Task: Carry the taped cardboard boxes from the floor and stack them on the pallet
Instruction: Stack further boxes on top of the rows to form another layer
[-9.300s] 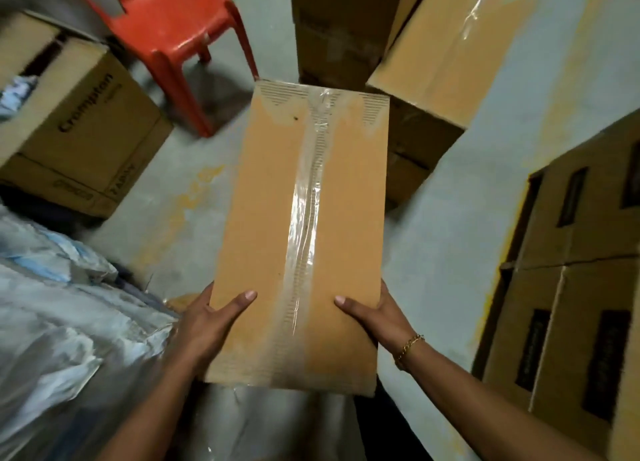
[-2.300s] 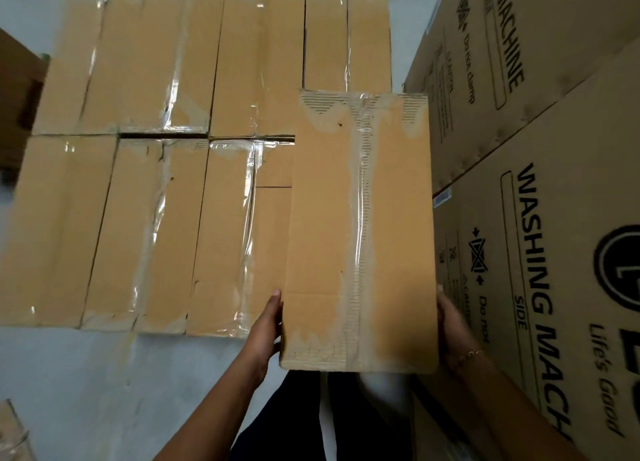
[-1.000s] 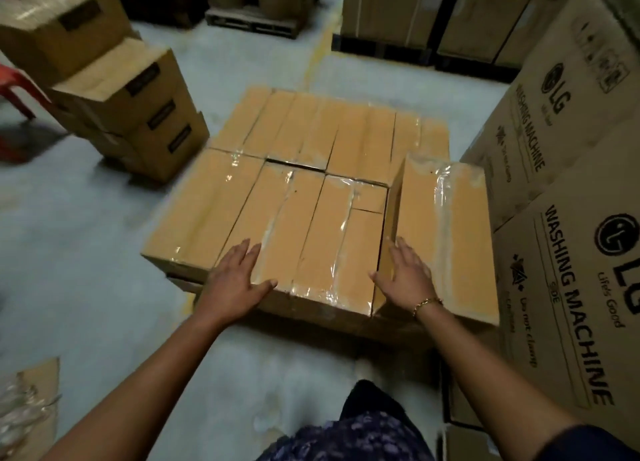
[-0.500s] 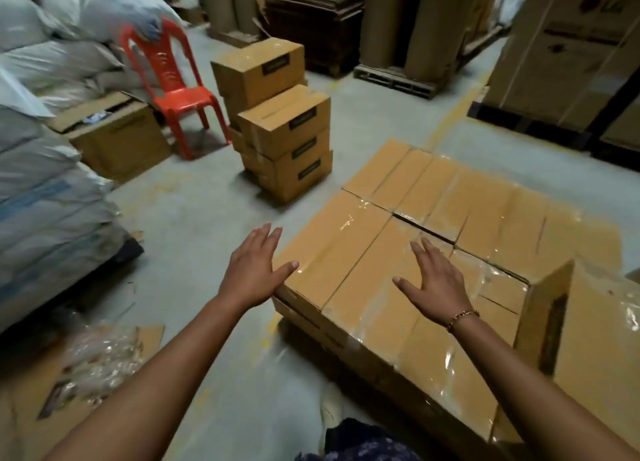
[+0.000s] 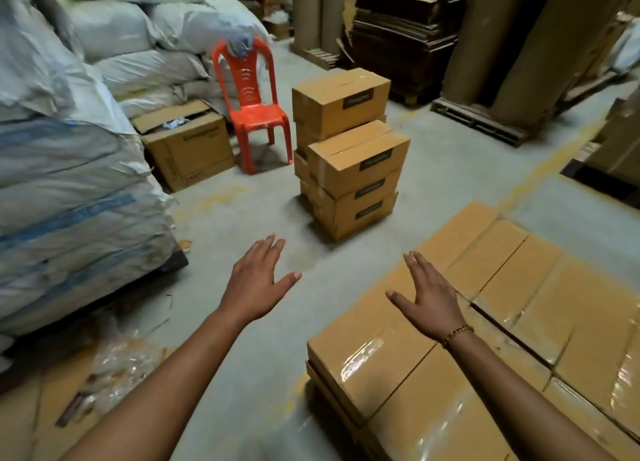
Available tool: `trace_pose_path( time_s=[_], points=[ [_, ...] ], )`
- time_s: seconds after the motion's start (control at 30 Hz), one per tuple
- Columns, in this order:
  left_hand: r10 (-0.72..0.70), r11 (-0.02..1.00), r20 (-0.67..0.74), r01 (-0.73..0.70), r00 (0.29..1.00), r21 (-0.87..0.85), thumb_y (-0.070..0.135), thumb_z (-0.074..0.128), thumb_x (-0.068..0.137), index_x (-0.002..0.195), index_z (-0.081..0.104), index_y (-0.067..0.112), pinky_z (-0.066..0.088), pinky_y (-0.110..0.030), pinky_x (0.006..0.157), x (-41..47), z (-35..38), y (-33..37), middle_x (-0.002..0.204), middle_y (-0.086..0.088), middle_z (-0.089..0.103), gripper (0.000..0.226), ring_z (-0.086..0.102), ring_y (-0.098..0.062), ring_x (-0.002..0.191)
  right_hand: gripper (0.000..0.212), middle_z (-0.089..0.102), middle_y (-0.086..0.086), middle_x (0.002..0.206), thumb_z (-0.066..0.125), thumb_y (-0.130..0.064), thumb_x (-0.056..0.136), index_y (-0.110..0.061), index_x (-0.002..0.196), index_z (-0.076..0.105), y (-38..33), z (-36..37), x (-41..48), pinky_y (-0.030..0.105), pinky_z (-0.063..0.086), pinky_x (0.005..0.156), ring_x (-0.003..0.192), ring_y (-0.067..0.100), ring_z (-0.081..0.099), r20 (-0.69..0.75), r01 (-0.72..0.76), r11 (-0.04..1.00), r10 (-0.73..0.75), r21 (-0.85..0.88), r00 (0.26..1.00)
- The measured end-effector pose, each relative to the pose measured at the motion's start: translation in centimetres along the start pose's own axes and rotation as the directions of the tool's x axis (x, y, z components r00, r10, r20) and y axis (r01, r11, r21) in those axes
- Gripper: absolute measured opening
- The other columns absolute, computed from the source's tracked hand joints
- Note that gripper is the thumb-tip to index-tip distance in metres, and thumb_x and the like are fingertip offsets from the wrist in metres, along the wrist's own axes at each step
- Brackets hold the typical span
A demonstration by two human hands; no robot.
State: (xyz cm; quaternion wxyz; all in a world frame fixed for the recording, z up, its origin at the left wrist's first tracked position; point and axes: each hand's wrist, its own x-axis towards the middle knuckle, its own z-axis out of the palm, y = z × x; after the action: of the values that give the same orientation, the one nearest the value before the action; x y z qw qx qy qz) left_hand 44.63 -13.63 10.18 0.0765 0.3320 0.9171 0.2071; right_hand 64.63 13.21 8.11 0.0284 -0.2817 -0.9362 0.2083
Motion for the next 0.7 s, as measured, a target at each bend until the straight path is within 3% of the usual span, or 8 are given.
trace_pose_path(
  time_s=[0.23,0.47,0.7],
  points=[
    [0.001,1.0,-0.008,-0.002,1.0,-0.026,0.063,0.046,0.098,0.161,0.021,0.031,0.015,-0.04,0.122,12.6,-2.4,-8.8,0.17,0.006,0.013,0.076,0.009,-0.016,0.156,0.081,0.012,-0.006,0.168,0.055,-0.06,0.094,-0.031,0.16,0.018,-5.8,3.8,13.7,0.042,0.02,0.119,0.154,0.017,0.015,-0.012,-0.029,0.999,0.03,0.044,0.999],
    [0.054,0.998,0.07,-0.051,0.996,-0.043,0.063,0.045,0.098,0.161,0.024,0.029,0.02,-0.04,0.121,26.4,-7.1,-17.5,0.167,0.004,0.024,0.074,0.02,-0.018,0.153,0.085,0.015,-0.005,0.168,0.055,-0.062,0.092,-0.029,0.16,0.017,-13.0,7.4,25.7,0.044,0.026,0.121,0.154,0.016,0.017,0.014,-0.131,0.979,0.131,0.157,0.991],
    [0.072,0.992,0.109,-0.059,0.991,-0.112,0.063,0.048,0.098,0.159,0.028,0.029,0.026,-0.044,0.119,38.2,-8.2,-21.1,0.165,0.004,0.03,0.073,0.027,-0.02,0.151,0.085,0.017,-0.005,0.167,0.059,-0.057,0.093,-0.029,0.16,0.016,-15.8,8.1,36.1,0.044,0.027,0.121,0.153,0.016,0.018,0.053,-0.16,0.967,0.153,0.198,0.987]
  ],
)
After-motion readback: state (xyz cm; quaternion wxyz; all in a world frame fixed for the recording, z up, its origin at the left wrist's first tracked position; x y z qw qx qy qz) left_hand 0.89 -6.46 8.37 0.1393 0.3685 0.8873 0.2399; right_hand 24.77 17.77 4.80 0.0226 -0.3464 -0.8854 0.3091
